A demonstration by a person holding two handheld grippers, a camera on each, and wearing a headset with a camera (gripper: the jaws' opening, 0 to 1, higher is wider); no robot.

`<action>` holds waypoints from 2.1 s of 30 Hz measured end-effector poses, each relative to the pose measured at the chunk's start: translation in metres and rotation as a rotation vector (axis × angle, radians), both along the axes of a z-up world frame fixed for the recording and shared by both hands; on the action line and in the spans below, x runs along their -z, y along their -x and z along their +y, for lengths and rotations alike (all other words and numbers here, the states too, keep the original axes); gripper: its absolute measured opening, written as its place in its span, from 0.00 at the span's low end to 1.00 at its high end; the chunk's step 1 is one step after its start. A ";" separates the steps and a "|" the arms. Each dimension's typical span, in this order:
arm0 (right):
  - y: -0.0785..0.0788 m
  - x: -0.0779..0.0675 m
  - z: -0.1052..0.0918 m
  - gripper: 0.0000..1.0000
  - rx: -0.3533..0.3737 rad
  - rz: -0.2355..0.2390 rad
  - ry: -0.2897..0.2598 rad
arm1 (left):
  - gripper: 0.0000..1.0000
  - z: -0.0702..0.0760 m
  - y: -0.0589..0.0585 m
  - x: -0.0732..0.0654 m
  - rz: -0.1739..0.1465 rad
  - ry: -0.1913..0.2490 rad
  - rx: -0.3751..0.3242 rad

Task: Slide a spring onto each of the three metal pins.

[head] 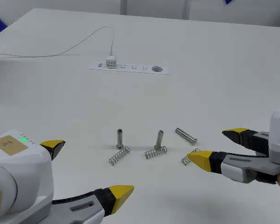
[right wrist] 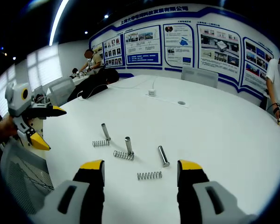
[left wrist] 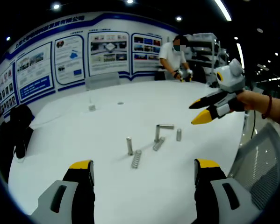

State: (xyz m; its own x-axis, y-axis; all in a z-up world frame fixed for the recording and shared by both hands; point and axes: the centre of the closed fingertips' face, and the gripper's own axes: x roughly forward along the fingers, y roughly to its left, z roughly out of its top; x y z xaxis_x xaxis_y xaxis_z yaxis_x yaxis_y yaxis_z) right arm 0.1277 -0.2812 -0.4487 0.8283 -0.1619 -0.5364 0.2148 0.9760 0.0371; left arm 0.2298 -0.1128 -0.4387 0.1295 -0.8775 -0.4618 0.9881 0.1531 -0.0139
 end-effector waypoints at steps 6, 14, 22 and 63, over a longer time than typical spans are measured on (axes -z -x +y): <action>-0.015 0.004 -0.008 0.60 -0.010 0.004 -0.002 | 0.90 -0.003 0.000 0.001 0.007 0.005 0.004; -0.034 0.015 -0.022 0.54 -0.041 0.035 0.019 | 0.89 -0.007 0.000 0.004 0.015 0.010 0.010; -0.052 0.031 -0.032 0.43 -0.075 0.076 0.014 | 0.88 -0.011 -0.001 0.005 0.019 0.012 0.019; -0.075 0.092 -0.059 0.10 -0.062 0.174 -0.034 | 0.84 -0.022 -0.004 0.013 0.036 0.005 0.034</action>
State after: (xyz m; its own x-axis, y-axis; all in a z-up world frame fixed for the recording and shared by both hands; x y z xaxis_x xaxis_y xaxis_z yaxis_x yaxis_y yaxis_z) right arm 0.2024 -0.3404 -0.5412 0.7303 -0.0930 -0.6767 0.1608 0.9862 0.0380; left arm 0.2338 -0.1352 -0.4521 0.0825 -0.8833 -0.4615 0.9916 0.1189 -0.0504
